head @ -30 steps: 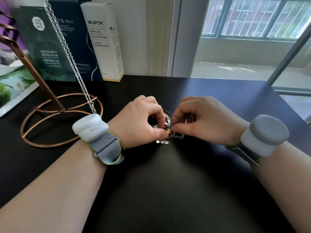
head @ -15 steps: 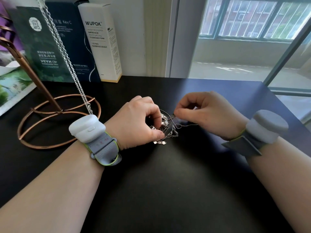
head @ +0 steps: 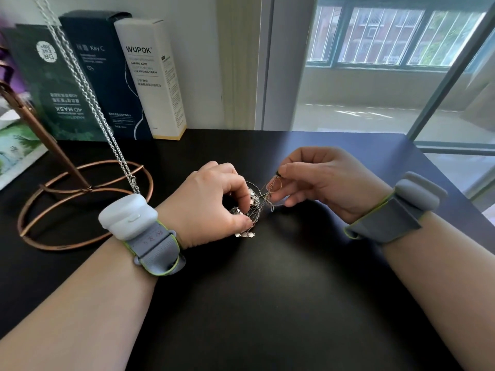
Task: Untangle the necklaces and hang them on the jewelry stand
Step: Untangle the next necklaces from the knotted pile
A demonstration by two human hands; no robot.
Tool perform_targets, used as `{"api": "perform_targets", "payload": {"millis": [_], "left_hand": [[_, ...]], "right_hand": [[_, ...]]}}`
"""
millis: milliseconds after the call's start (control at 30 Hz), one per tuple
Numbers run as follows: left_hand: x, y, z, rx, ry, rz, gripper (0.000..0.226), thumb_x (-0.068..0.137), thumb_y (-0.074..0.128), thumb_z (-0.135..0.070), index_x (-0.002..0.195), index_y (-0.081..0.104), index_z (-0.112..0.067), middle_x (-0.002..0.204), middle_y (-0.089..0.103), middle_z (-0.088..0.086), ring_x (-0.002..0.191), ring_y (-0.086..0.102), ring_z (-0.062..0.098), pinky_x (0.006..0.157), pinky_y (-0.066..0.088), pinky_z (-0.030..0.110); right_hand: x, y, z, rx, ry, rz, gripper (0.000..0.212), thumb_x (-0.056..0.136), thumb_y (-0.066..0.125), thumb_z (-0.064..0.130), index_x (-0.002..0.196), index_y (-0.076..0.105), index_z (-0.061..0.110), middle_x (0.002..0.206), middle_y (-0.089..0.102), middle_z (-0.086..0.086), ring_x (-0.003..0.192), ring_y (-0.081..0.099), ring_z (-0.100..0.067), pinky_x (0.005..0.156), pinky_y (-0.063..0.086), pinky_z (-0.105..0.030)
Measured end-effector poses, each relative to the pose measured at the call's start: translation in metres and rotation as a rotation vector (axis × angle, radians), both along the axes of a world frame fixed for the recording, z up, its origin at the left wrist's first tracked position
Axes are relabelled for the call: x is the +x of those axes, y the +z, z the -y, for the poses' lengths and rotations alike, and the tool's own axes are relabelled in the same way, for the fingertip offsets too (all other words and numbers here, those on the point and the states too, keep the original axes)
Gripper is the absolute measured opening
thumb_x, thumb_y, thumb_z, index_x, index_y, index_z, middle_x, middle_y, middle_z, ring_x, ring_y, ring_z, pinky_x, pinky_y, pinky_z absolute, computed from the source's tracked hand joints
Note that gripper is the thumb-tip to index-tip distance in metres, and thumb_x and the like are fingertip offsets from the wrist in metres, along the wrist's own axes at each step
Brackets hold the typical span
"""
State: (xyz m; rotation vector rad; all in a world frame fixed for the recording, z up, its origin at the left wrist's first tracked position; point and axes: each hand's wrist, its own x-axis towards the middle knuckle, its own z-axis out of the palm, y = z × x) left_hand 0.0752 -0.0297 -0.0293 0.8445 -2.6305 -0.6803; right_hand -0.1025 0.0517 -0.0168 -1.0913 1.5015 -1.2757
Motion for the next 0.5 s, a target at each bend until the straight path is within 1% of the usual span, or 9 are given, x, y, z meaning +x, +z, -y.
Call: {"api": "perform_targets", "payload": {"millis": [133,233,367,500], "left_hand": [[0.0,0.0,-0.001,0.0,-0.011,-0.049,0.021,0.056,0.067,-0.042,0.071,0.062,-0.028,0.083,0.054,-0.012,0.09,0.045,0.005,0.086,0.038,0.028],[-0.002,-0.001,-0.003,0.007,-0.016,-0.103,0.025,0.058,0.069,-0.045,0.076,0.066,-0.028,0.085,0.057,-0.011,0.092,0.048,0.006,0.088,0.039,0.031],[-0.004,-0.002,-0.004,0.02,-0.04,-0.073,0.029,0.057,0.069,-0.046,0.081,0.067,-0.029,0.089,0.055,-0.013,0.095,0.047,0.005,0.09,0.04,0.032],[-0.004,-0.002,-0.002,0.03,-0.03,-0.057,0.025,0.057,0.068,-0.043,0.077,0.068,-0.029,0.091,0.055,-0.014,0.097,0.047,0.006,0.091,0.038,0.031]], "right_hand": [[-0.003,0.001,0.0,-0.01,-0.021,0.126,0.008,0.087,0.058,0.004,0.079,0.06,0.004,0.078,0.069,-0.018,0.064,0.068,-0.026,0.059,0.056,-0.031],[-0.004,0.001,0.001,-0.027,-0.013,0.205,0.008,0.088,0.058,0.005,0.08,0.06,0.004,0.076,0.068,-0.018,0.062,0.068,-0.026,0.058,0.056,-0.031],[-0.008,0.001,0.002,-0.037,-0.003,0.258,0.01,0.089,0.057,0.007,0.08,0.061,0.006,0.074,0.069,-0.016,0.061,0.068,-0.025,0.058,0.056,-0.031],[-0.014,0.003,0.002,-0.054,-0.039,0.28,0.013,0.089,0.056,0.01,0.078,0.062,0.008,0.068,0.068,-0.013,0.051,0.06,-0.02,0.052,0.052,-0.028]]}}
